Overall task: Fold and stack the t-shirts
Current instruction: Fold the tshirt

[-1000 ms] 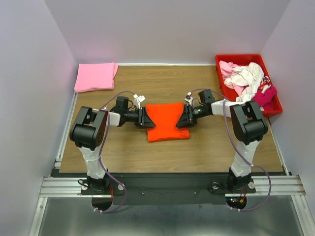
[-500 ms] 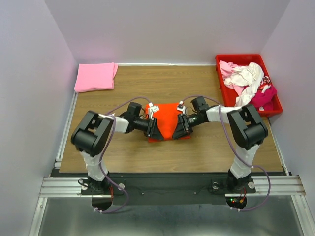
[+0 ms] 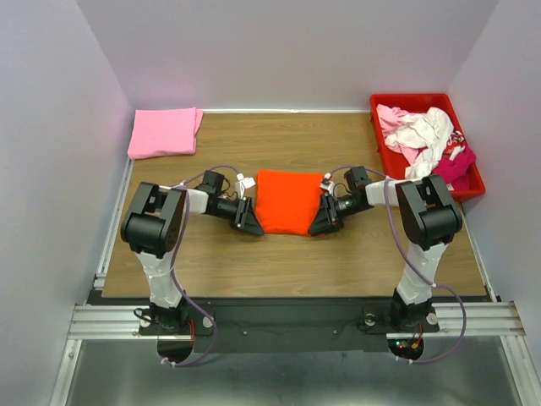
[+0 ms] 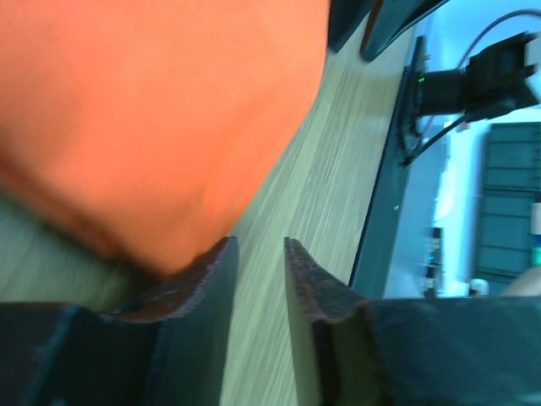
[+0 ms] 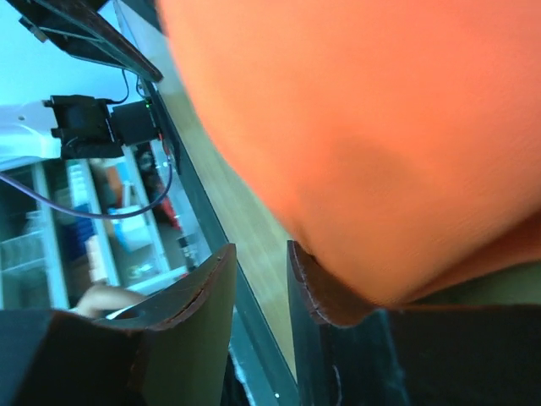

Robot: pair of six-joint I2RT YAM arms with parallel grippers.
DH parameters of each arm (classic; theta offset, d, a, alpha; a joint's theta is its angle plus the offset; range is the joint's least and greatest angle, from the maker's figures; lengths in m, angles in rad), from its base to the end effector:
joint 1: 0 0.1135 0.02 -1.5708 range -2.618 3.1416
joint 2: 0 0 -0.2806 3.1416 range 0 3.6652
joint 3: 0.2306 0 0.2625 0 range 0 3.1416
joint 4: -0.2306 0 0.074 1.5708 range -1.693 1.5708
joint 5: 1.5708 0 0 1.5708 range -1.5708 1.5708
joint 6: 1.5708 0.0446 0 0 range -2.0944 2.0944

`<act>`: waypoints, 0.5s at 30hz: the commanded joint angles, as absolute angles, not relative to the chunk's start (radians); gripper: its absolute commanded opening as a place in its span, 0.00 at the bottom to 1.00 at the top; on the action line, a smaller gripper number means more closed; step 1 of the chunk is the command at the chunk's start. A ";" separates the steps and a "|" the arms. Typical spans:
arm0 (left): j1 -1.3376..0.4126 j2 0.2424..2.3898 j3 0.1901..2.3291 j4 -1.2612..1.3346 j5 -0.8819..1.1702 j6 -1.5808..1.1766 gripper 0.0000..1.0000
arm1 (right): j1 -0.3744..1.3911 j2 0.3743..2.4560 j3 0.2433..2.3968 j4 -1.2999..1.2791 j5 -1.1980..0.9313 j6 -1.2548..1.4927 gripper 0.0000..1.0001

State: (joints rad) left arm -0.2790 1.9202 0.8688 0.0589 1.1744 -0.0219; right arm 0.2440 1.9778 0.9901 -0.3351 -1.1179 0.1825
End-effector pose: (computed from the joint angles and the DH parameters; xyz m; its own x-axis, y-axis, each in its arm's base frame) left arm 0.3202 -0.1345 0.1087 -0.8178 0.2255 -0.5296 0.5733 0.2373 -0.7842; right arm 0.3249 0.1222 0.1002 -0.9831 -0.1629 -0.0832 -0.1438 0.4076 0.9017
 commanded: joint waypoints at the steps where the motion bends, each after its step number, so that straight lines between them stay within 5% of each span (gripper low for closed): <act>1: -0.220 1.740 0.907 -0.170 1.132 0.211 0.43 | 0.265 1.850 1.023 -0.356 -1.085 0.176 0.37; 6: -0.117 1.464 0.904 -0.219 1.080 0.212 0.52 | 0.339 1.698 1.136 -0.360 -0.883 0.160 0.50; 15: 0.126 1.080 0.836 -0.155 0.882 0.041 0.72 | 0.716 1.712 1.322 -0.402 -0.277 -0.059 0.52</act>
State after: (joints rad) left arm 0.0902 1.1591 0.8452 -0.1387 0.9764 0.0906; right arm 0.5419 1.6905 1.2602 -0.3771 -0.6258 0.0780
